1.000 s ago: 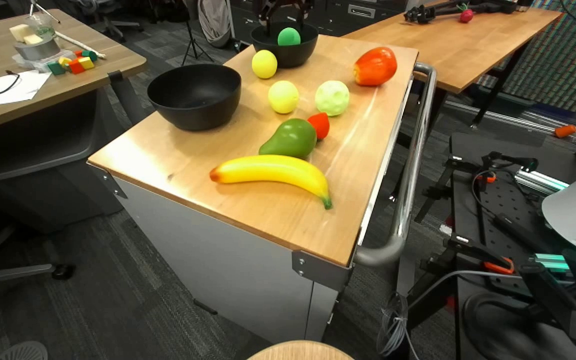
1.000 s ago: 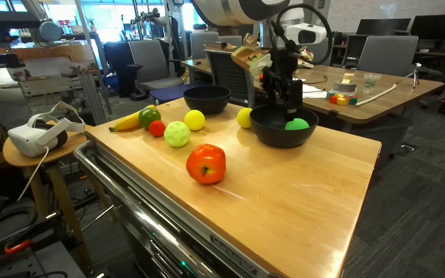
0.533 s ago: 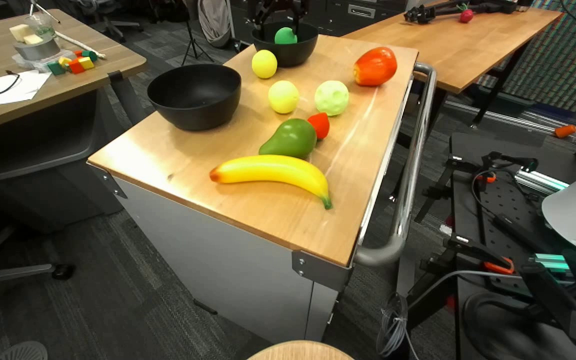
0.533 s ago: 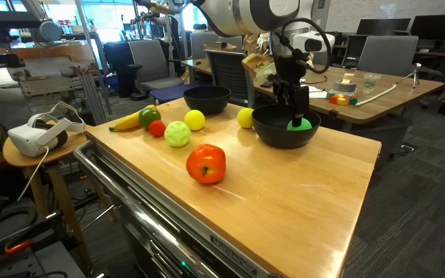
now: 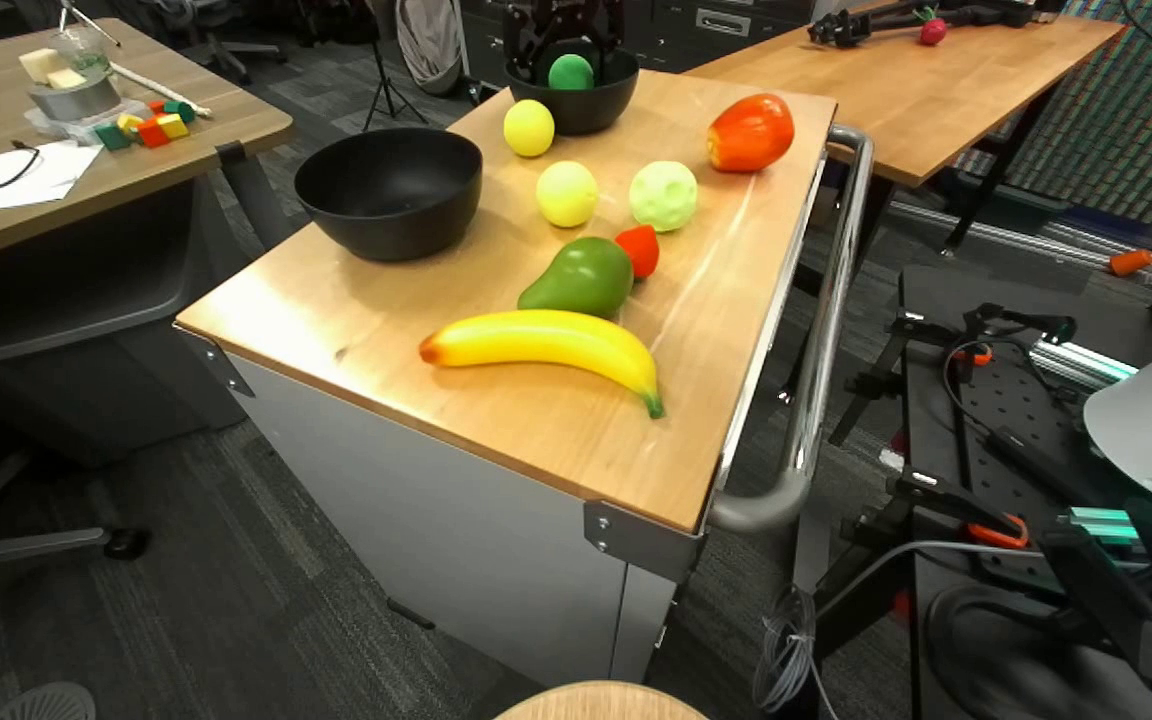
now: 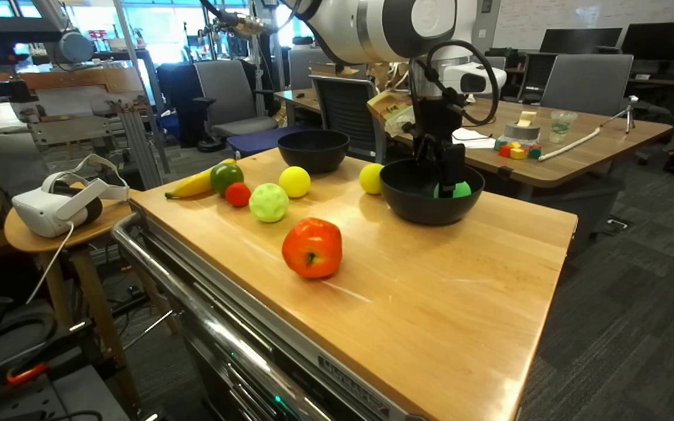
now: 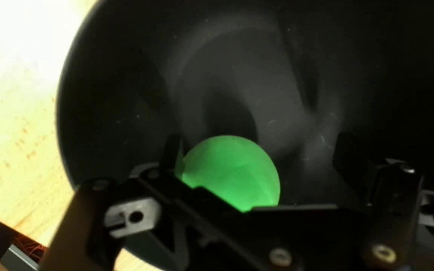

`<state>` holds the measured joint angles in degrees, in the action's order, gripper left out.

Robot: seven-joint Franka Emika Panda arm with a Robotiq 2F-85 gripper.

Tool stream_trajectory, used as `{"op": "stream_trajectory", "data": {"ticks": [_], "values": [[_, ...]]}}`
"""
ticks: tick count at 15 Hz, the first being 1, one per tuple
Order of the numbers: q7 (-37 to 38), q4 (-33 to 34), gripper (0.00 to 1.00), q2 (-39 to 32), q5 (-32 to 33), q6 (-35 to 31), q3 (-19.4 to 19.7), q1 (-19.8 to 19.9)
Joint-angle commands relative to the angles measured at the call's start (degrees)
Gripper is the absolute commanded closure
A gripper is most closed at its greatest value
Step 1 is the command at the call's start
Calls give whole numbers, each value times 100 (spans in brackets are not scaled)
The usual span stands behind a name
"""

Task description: Remove the fruits from the left and right bowl respectively and put them on the table

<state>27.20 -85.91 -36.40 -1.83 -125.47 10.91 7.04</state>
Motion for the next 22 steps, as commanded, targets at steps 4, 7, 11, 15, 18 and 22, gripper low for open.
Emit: {"op": "stream_trajectory", "data": {"ticks": [4,7,11,15,18,22], "values": [[203,197,6,-193,269,122,184,-167],[290,173,36,-219,485,86,261,-259],[411,142,15,-194,735,10,350,-362],[464,184,0,-170,840,-18,375,-378],[516,270,0,-196,871,-60,411,-372],[586,406,26,-283,962,-58,472,-372]]}}
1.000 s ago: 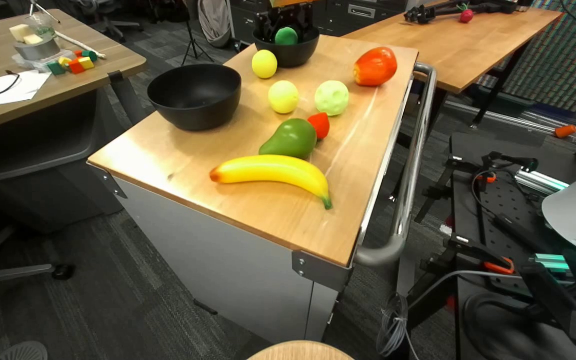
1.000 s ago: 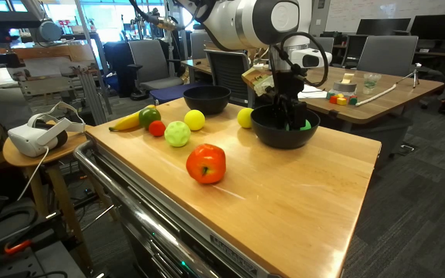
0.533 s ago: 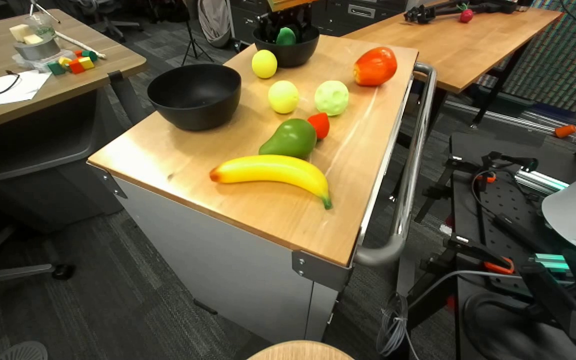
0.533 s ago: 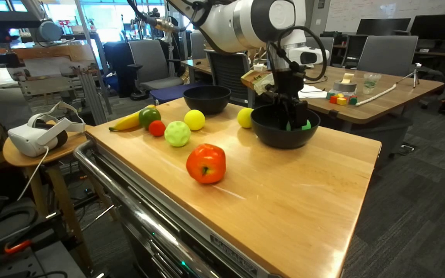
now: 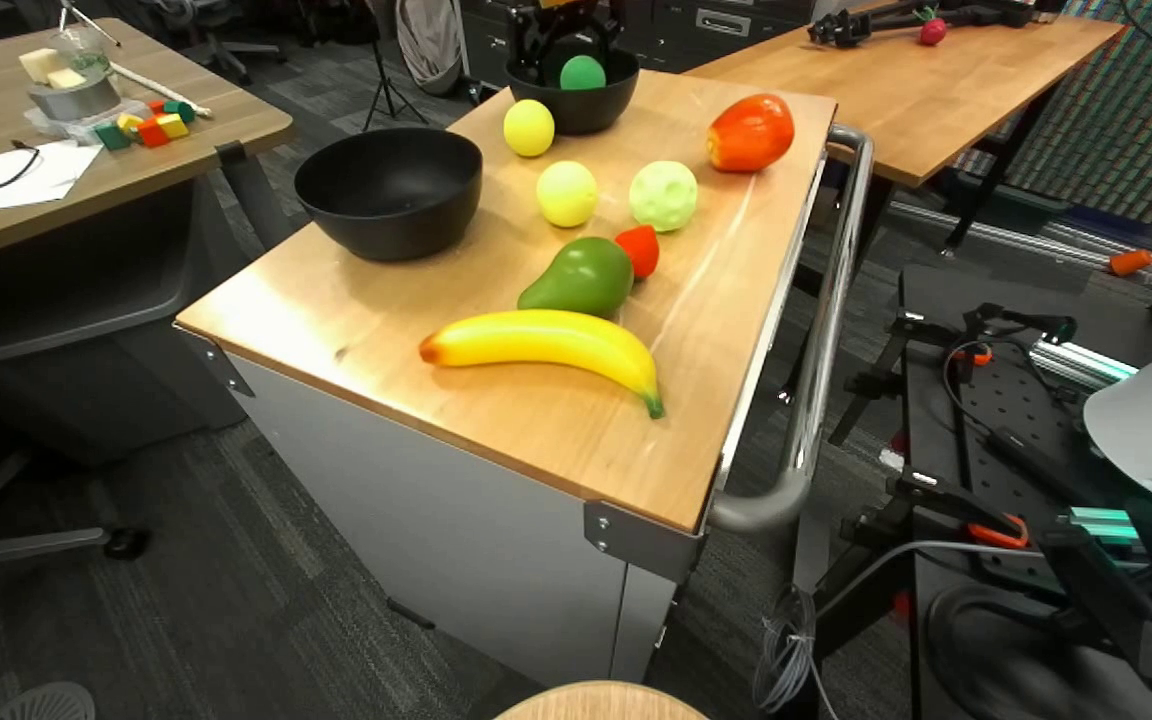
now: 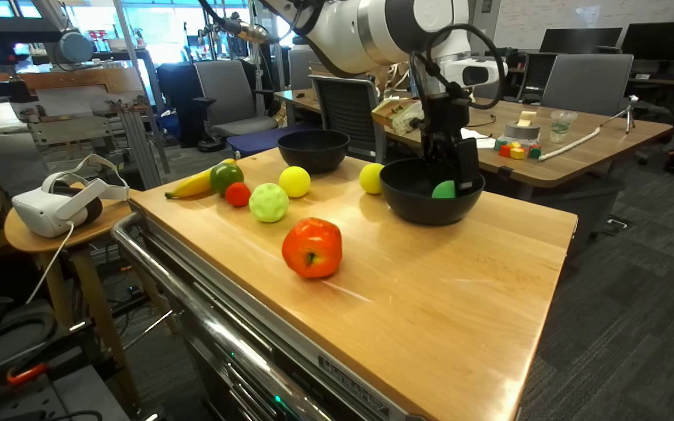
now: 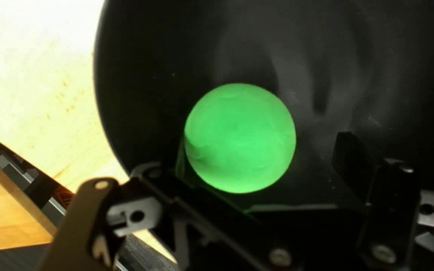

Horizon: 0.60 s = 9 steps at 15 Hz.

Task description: Remove the fruits from the left and right bowl respectively and put them on the table

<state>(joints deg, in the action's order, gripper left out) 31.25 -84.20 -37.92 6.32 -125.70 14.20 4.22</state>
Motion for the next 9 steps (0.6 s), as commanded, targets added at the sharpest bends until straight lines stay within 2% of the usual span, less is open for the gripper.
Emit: {"op": "stream_trajectory", "data": {"ticks": [1,6,9], "values": [[172,238,26,-128,148,-25,135,-85],[-2,206,64,-67,-2,303,23,-9],[-78,0,69,193,56,305,28,-42]]}}
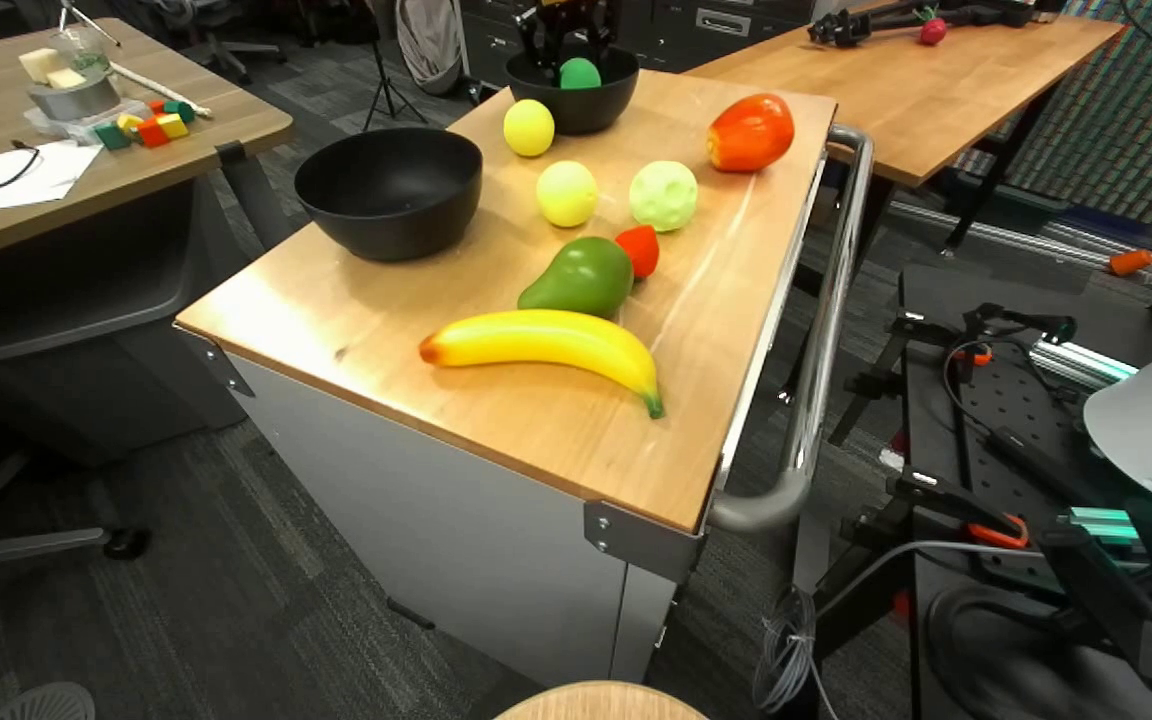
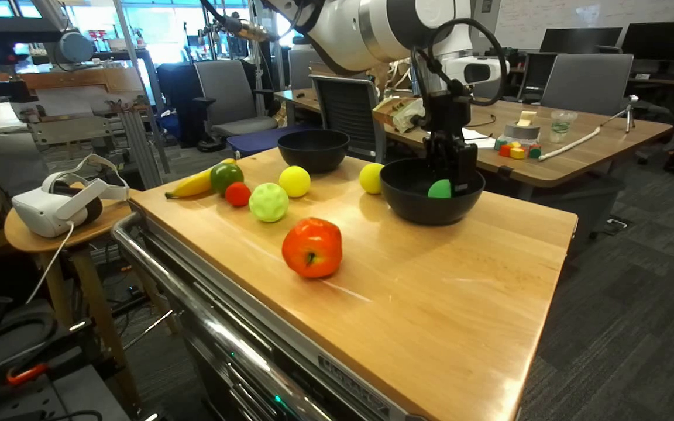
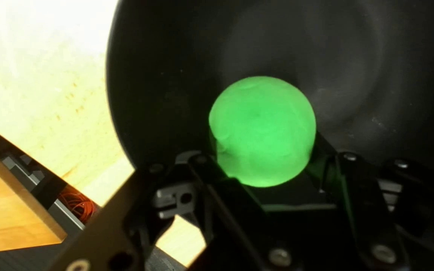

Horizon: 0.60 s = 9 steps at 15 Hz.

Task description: Remove the fruits from the left and right bowl respectively and put them on the table

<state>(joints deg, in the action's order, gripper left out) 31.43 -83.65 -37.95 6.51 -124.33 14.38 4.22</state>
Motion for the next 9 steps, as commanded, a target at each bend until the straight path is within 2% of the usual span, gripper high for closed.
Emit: {"op": "stream_trajectory", "data": {"ticks": [1,4,9], "values": [[-184,-194,70,359,79,99,1,-67],[-665,-881,71,1208,516,-148,28,-307],[-856,-2054,71,2571,1632,-670,-108,-637]]}}
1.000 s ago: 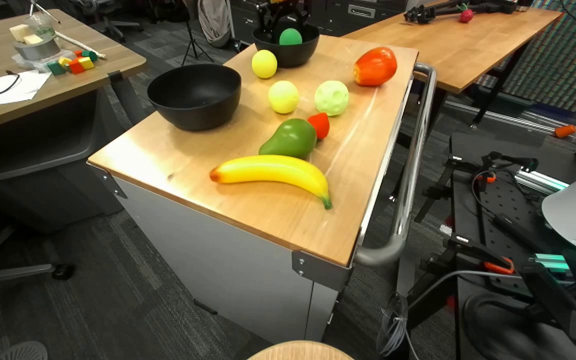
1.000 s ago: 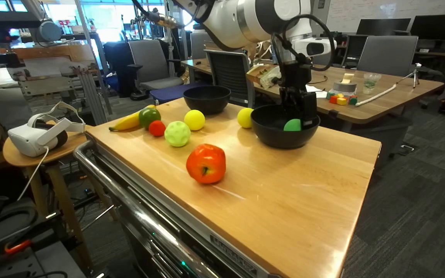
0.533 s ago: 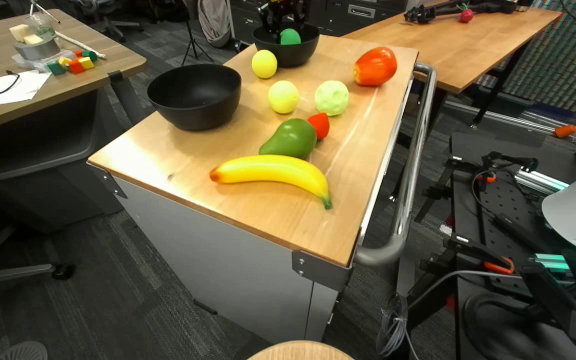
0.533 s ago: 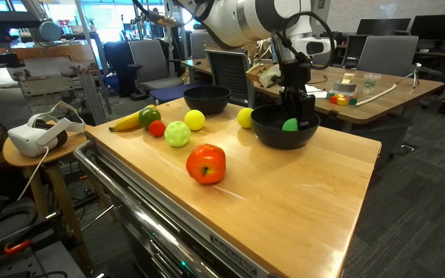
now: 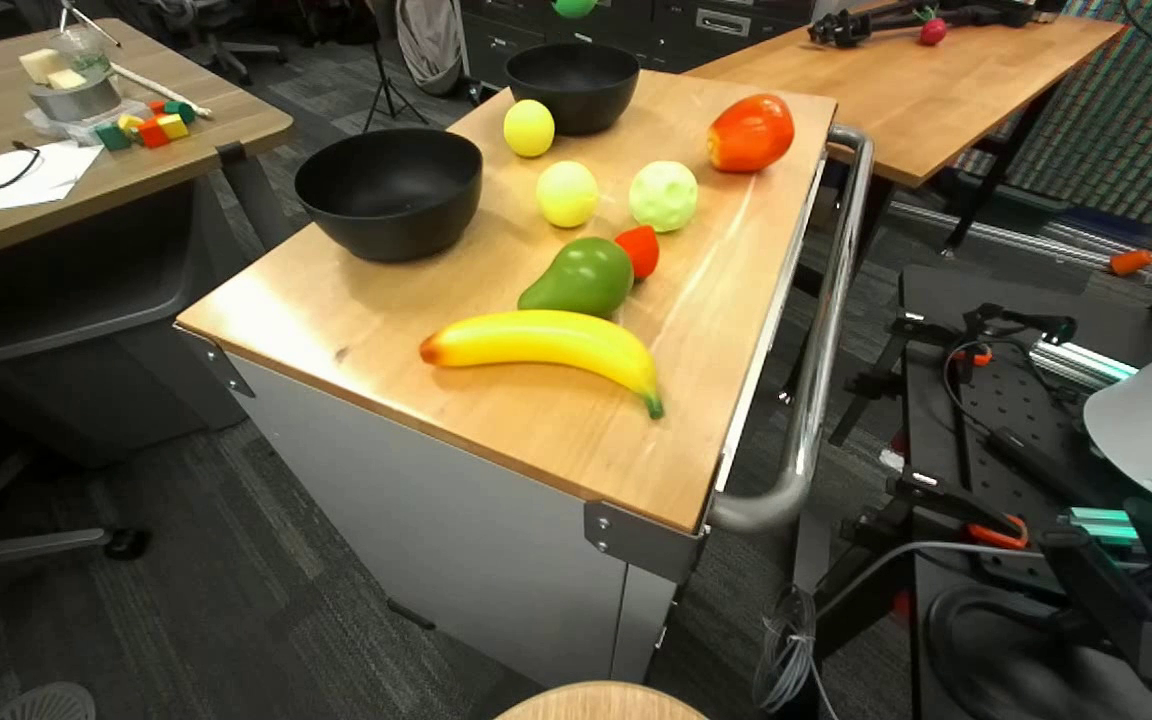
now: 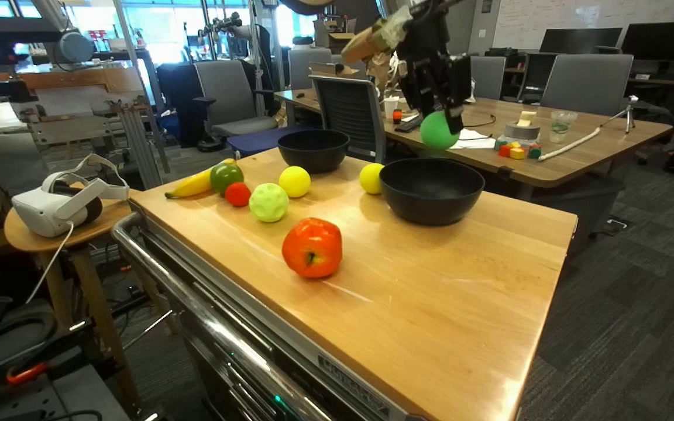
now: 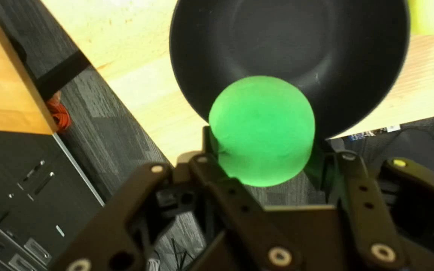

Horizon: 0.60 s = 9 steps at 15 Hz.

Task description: Remove the fruits from the left and right bowl respectively and put them on the table

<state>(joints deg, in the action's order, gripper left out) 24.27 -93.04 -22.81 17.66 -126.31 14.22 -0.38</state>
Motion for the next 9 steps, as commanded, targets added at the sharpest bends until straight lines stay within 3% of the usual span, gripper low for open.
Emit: {"op": "stream_trajectory", "data": {"ticks": [1,9], "values": [[-108,-1383,71,1324,630,-570,-168,-207],[584,-3949,71,2710,636,-1187,-858,-103]]}}
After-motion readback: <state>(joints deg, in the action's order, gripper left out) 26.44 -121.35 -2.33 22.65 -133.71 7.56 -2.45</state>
